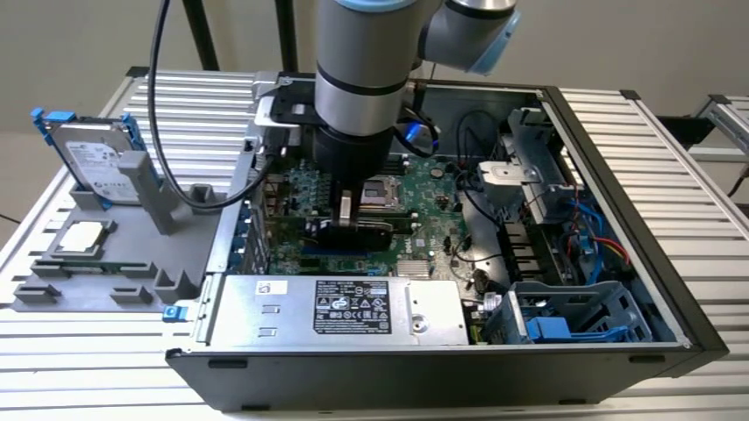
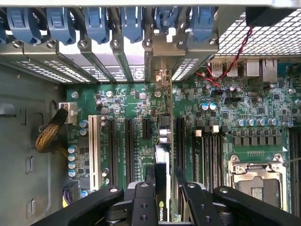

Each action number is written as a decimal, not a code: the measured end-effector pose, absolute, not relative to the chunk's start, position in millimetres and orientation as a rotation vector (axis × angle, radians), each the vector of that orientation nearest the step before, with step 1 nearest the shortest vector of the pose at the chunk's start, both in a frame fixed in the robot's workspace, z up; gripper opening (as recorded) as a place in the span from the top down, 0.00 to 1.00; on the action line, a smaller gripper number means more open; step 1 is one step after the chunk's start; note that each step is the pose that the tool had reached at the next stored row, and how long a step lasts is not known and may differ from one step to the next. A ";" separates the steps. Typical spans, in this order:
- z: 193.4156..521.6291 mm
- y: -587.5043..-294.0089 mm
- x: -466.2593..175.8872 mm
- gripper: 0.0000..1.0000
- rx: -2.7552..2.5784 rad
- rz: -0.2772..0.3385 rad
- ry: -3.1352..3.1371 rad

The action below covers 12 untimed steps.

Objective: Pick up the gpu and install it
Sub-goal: 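Insert the gpu into the slot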

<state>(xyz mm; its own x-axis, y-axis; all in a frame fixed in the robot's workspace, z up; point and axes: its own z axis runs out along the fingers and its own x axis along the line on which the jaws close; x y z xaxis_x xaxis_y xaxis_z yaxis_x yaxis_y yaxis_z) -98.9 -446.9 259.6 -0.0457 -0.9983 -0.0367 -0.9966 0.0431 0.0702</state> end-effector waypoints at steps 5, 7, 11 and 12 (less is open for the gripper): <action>259.0 -446.8 -98.9 1.00 2.155 -0.119 -2.253; 259.0 -446.8 -98.9 1.00 2.155 -0.119 -2.253; 259.1 -446.8 -98.9 1.00 2.155 -0.119 -2.253; 259.2 -446.8 -98.9 1.00 2.155 -0.119 -2.253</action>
